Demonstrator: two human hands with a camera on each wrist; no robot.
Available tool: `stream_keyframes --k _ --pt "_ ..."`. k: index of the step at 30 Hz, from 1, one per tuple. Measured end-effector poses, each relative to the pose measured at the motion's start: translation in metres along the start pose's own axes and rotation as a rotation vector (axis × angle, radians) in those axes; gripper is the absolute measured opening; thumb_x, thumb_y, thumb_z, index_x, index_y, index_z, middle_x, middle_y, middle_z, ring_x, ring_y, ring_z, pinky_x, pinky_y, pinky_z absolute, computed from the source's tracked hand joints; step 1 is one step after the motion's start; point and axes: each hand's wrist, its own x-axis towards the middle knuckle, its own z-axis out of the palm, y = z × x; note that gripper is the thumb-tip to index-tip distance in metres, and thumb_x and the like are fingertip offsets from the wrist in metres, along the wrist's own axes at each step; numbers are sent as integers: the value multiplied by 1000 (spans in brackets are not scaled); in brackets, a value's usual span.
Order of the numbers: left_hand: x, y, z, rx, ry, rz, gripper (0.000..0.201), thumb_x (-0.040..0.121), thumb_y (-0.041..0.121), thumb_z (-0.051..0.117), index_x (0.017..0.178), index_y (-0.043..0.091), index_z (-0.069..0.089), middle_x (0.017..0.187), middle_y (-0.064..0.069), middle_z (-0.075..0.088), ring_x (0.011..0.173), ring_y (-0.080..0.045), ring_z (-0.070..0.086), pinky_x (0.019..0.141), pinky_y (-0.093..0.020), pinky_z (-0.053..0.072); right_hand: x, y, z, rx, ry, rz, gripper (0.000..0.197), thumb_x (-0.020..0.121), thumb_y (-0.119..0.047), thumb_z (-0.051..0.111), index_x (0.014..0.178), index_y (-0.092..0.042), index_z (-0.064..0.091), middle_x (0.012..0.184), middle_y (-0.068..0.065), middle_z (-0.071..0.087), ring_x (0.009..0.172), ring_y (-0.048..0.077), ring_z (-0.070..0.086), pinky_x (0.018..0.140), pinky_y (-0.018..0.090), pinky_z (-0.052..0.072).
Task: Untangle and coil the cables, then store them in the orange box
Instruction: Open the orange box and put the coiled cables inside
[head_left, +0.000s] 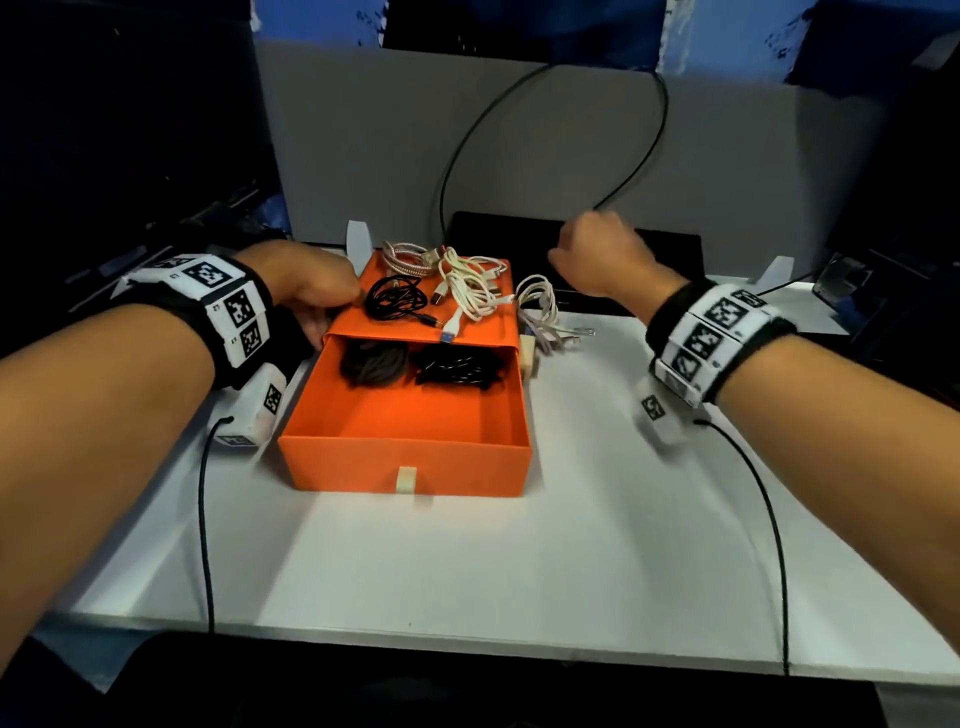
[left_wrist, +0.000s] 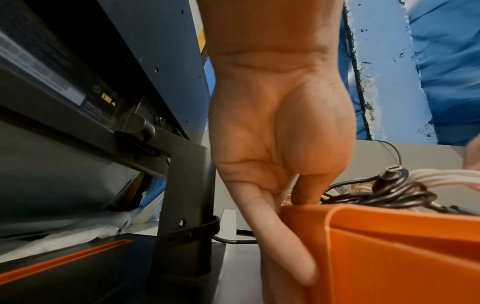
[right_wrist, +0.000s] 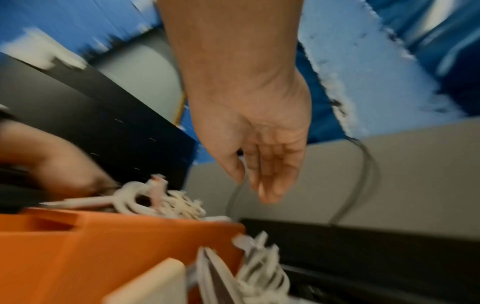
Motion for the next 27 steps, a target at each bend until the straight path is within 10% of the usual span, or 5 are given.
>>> stream_keyframes --k 6,13,18,27 --pt "2 -1 -2 12 -3 -11 34 108 16 39 124 -6 60 92 -32 73 61 -35 74 50 -38 62 22 21 45 93 -120 -128 30 99 -37 65 121 -17 72 115 8 73 106 28 68 88 34 54" --pt "2 -1 -3 13 -3 -7 35 108 17 39 124 -5 61 95 -33 72 63 -36 74 49 -37 61 15 25 72 -434 -262 -236 20 100 -7 52 110 -7 70 94 10 67 80 30 66 66 36 53" --pt "3 -2 -2 9 -9 -9 34 107 17 40 122 -6 62 96 -33 73 67 -37 74 51 -38 62 9 33 73 -394 -445 -287 30 99 -22 52 122 -7 64 122 16 66 106 36 63 94 43 54" --pt "5 -3 -2 8 -9 -31 35 105 15 40 122 -5 62 92 -31 74 71 -40 76 54 -40 63 21 54 71 -199 -336 -192 13 100 -27 61 91 -19 63 91 8 66 85 31 65 72 34 49"
